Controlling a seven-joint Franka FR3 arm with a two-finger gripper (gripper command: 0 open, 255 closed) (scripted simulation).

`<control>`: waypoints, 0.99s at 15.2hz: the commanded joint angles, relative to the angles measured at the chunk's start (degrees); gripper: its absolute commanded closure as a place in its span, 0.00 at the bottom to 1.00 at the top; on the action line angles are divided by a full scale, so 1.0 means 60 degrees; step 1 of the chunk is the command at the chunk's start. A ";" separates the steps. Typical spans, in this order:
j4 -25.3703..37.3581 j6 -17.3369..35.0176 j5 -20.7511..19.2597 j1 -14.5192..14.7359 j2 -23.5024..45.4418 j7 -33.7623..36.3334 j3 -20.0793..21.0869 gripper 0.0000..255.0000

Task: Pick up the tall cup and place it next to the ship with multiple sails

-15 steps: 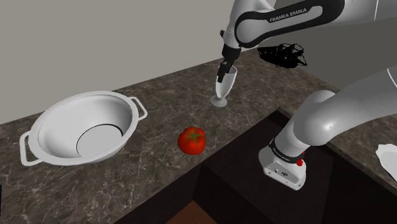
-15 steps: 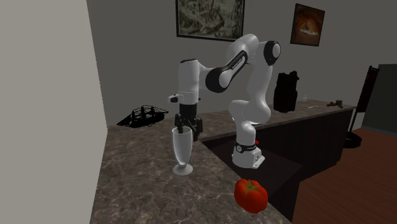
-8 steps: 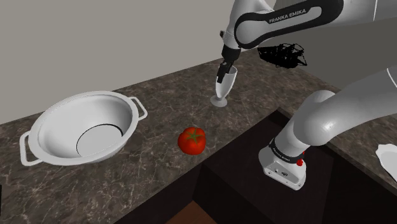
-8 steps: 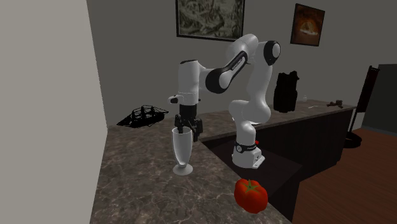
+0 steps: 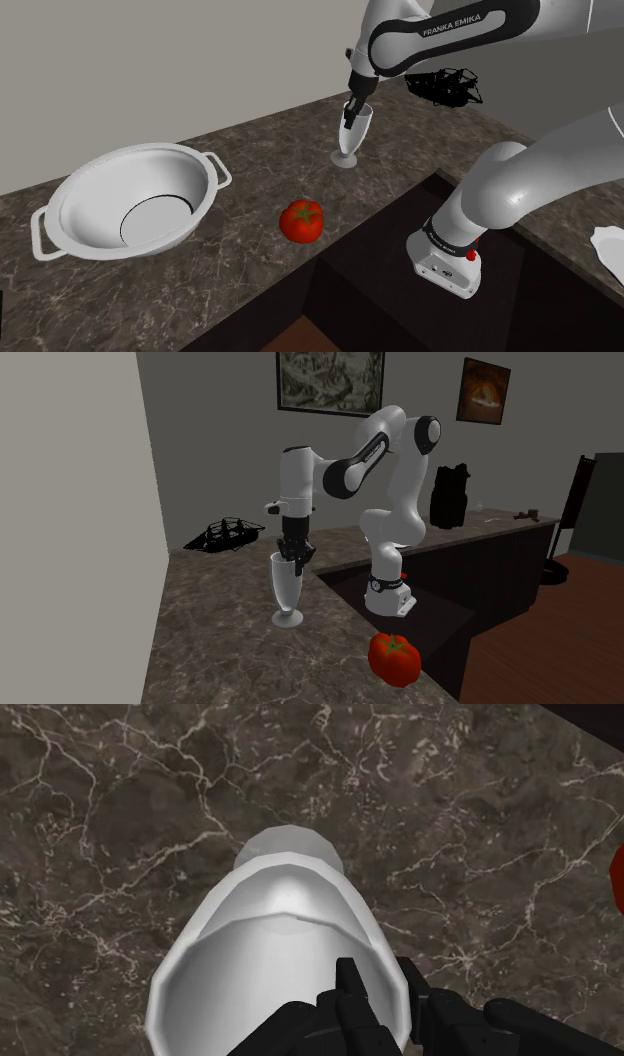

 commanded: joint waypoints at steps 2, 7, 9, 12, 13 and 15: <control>-0.0002 0.0002 0.0000 -0.0001 0.0002 0.0000 -0.0001 1.00; 0.0454 -0.0723 0.0005 -0.0001 -0.0266 0.0010 0.0025 1.00; 0.0650 -0.1005 0.0008 0.0000 -0.0354 0.0013 0.0035 1.00; 0.0956 -0.1423 0.0013 0.0002 -0.0465 0.0017 0.0050 1.00; 0.1062 -0.1560 0.0015 0.0003 -0.0496 0.0019 0.0054 1.00; 0.1279 -0.1833 0.0019 0.0005 -0.0552 0.0021 0.0063 1.00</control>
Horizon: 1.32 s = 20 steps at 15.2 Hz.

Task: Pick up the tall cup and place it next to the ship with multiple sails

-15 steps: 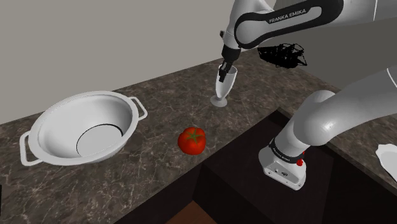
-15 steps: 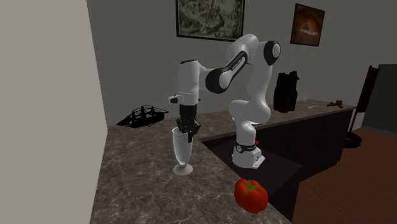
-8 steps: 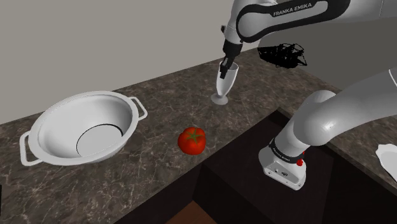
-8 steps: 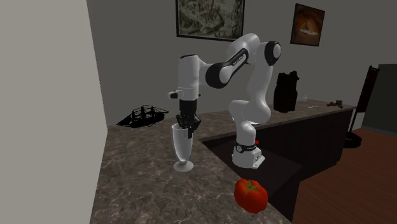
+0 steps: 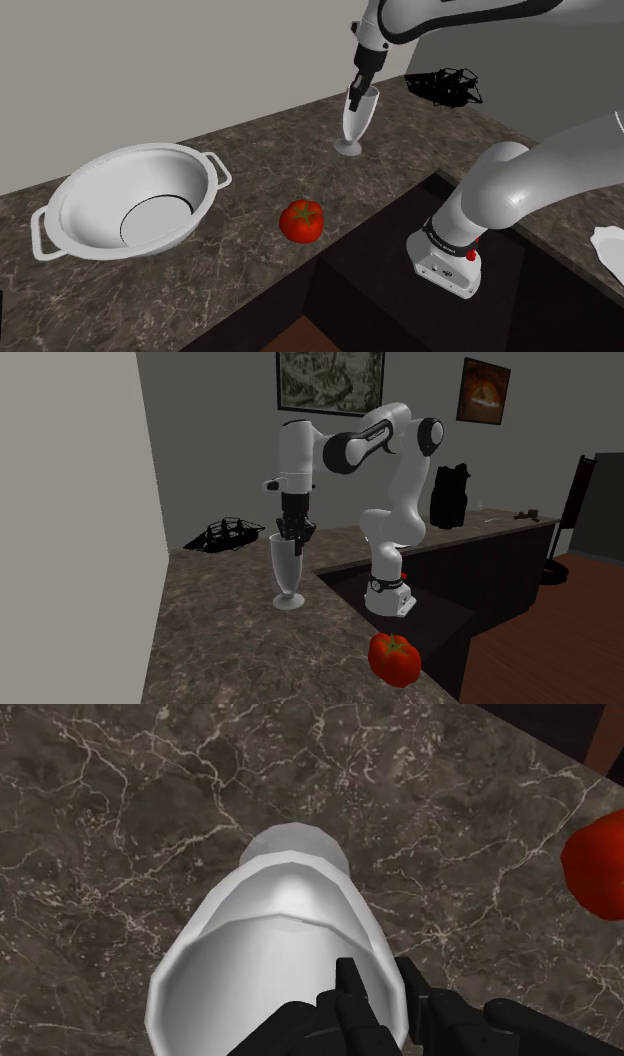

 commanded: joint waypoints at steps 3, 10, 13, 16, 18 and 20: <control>0.0450 -0.0536 0.0008 0.0005 -0.0090 0.0006 0.0019 1.00; 0.1297 -0.1452 0.0025 0.0014 -0.0159 0.0009 0.0045 1.00; 0.1685 -0.1836 0.0033 0.0019 -0.0155 0.0009 0.0055 1.00; 0.2088 -0.2216 0.0041 0.0024 -0.0132 0.0009 0.0064 1.00; 0.2365 -0.2468 0.0046 0.0027 -0.0107 0.0009 0.0069 1.00; 0.2646 -0.2718 0.0052 0.0030 -0.0076 0.0008 0.0075 1.00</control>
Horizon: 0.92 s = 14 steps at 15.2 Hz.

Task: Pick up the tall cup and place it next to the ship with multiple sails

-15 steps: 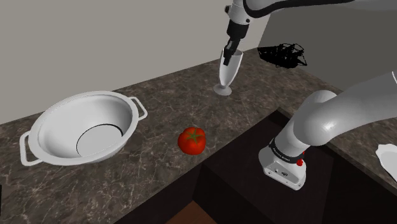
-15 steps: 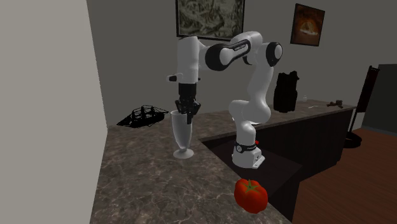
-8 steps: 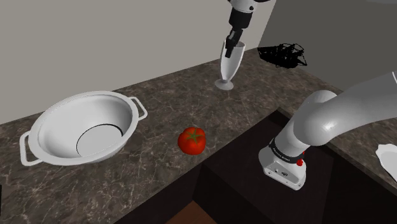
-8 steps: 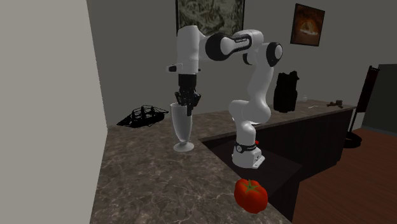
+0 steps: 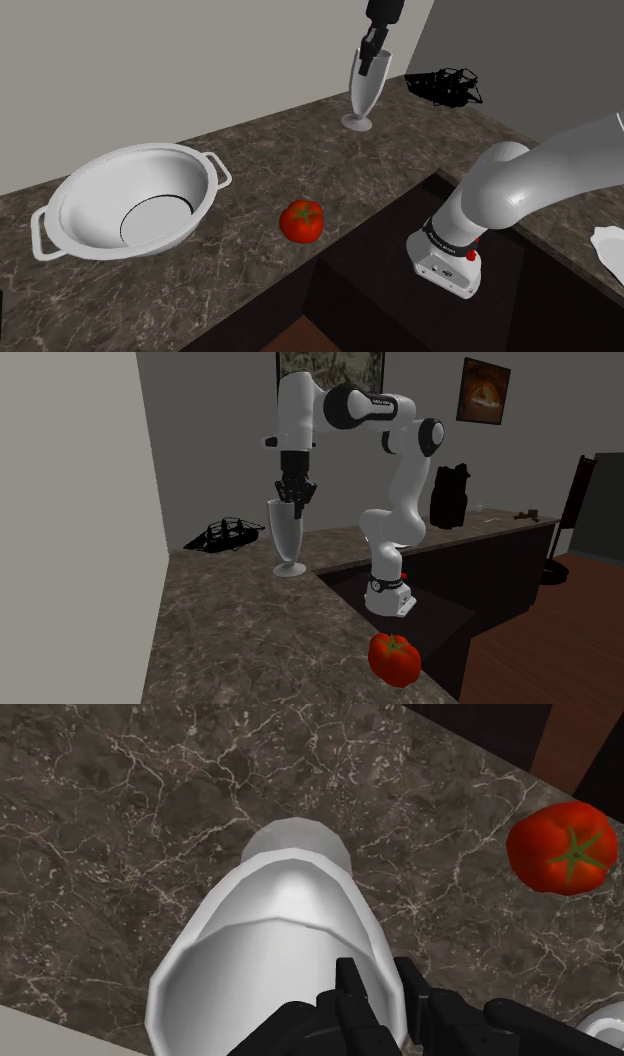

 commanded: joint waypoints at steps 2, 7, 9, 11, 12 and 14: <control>0.0432 -0.0336 0.0012 0.0009 0.0091 0.0006 0.0011 1.00; 0.1193 -0.0958 0.0025 0.0018 0.0229 0.0002 0.0021 1.00; 0.1510 -0.1206 0.0031 0.0022 0.0298 0.0000 0.0024 1.00; 0.1836 -0.1456 0.0037 0.0025 0.0375 -0.0002 0.0027 1.00; 0.2002 -0.1580 0.0040 0.0027 0.0416 -0.0003 0.0028 1.00; 0.2341 -0.1831 0.0046 0.0031 0.0505 -0.0006 0.0030 1.00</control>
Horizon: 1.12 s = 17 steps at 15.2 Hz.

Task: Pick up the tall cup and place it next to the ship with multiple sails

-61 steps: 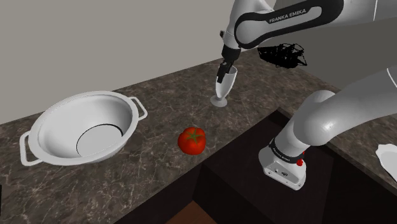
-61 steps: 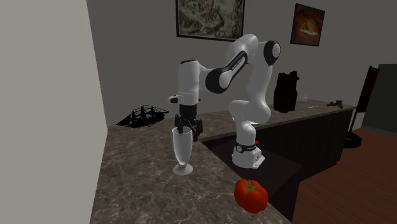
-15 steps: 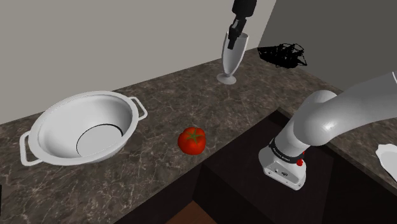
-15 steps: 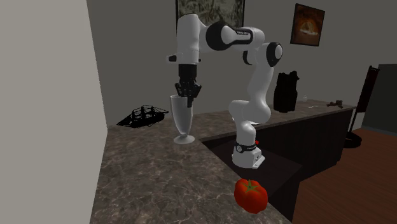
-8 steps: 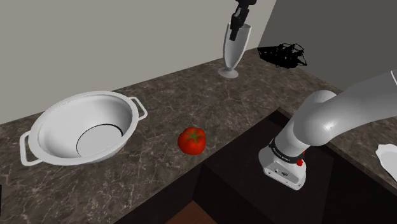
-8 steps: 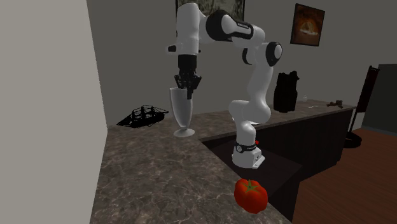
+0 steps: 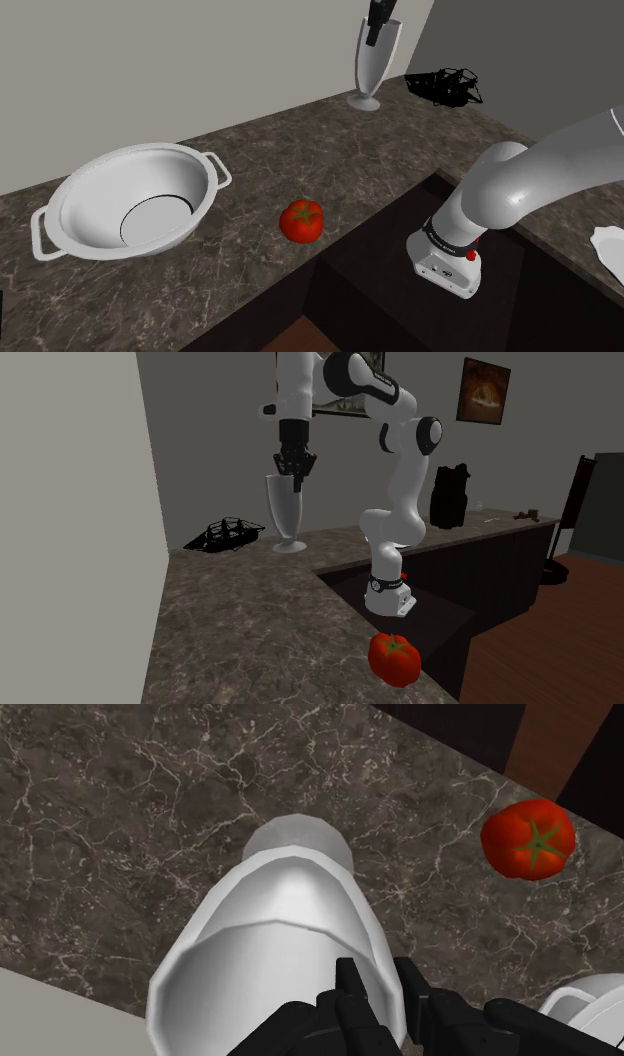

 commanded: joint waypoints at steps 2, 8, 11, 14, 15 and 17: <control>0.0539 -0.0385 0.0012 0.0009 0.0149 0.0006 0.0010 1.00; 0.1469 -0.1033 0.0028 0.0019 0.0432 -0.0004 0.0011 1.00; 0.1088 -0.1040 -0.0196 -0.0179 0.0029 -0.0655 -0.0465 1.00; 0.0804 -0.1050 -0.0451 -0.0377 -0.0293 -0.1314 -0.0959 1.00; 0.0730 -0.1053 -0.0542 -0.0440 -0.0381 -0.1536 -0.1129 1.00; 0.0615 -0.1057 -0.0728 -0.0570 -0.0529 -0.1985 -0.1474 1.00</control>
